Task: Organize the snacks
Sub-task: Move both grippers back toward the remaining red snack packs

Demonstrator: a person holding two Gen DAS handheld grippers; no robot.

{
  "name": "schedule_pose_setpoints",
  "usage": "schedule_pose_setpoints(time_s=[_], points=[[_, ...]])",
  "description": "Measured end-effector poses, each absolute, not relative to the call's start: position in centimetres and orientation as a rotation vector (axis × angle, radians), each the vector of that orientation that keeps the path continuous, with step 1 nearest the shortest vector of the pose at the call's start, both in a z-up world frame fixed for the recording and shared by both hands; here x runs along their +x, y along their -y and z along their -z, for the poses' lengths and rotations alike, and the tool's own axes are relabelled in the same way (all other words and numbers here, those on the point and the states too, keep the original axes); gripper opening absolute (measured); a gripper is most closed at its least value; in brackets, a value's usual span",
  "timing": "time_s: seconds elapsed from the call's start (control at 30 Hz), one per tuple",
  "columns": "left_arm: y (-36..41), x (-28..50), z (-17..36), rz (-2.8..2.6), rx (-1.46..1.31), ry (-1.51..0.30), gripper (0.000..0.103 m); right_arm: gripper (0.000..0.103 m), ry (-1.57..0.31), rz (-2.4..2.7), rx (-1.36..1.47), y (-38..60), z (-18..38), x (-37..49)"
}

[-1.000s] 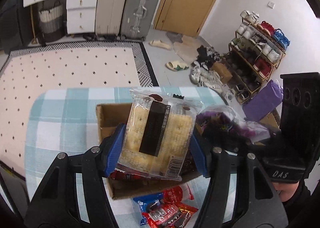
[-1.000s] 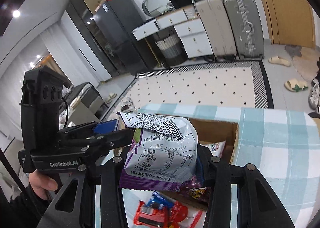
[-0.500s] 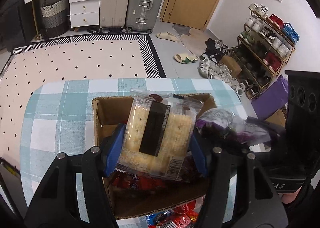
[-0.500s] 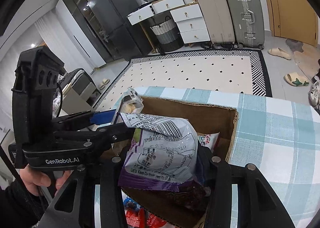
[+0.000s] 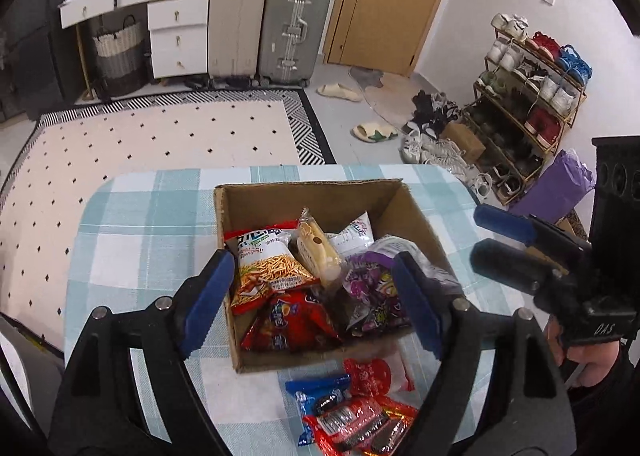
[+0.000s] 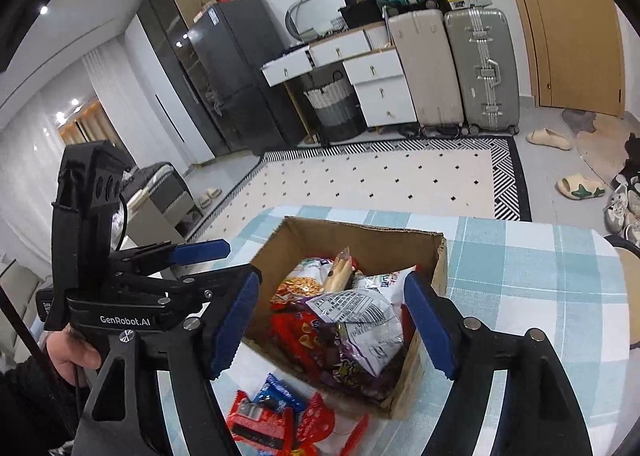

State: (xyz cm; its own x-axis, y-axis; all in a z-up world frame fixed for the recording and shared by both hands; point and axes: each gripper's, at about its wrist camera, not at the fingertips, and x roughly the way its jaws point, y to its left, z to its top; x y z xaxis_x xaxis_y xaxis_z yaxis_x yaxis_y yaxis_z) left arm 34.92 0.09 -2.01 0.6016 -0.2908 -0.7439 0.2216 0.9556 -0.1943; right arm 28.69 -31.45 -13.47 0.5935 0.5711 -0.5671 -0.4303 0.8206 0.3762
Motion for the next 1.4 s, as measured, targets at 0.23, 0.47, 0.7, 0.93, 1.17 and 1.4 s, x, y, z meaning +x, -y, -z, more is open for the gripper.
schedule_pose_setpoints(time_s=[0.23, 0.47, 0.7, 0.93, 1.17, 1.4], points=[[0.4, 28.0, -1.5, 0.290, -0.022, -0.772, 0.084, 0.086, -0.622, -0.567, 0.207, 32.5, 11.3, 22.2], [0.0, 21.5, -3.7, 0.298, -0.033, -0.691, 0.086, 0.096, -0.511, -0.569, 0.167, 32.3, 9.7, 15.5], [-0.8, 15.9, -4.9, 0.271, -0.028, -0.611, 0.095, 0.101, -0.458, -0.564, 0.165, 31.3, 10.3, 10.0], [-2.7, 10.9, -3.5, 0.254, -0.085, -0.558, 0.102, 0.101, -0.446, -0.583, 0.129, 29.8, 11.8, 7.1], [-4.3, 9.1, 0.4, 0.235, -0.123, -0.561, 0.102, 0.102, -0.482, -0.570, 0.119, 28.8, 14.6, 5.9], [-4.5, 9.6, 5.5, 0.226, -0.163, -0.622, 0.102, 0.102, -0.554, -0.576, 0.108, 27.8, 18.2, 6.7]])
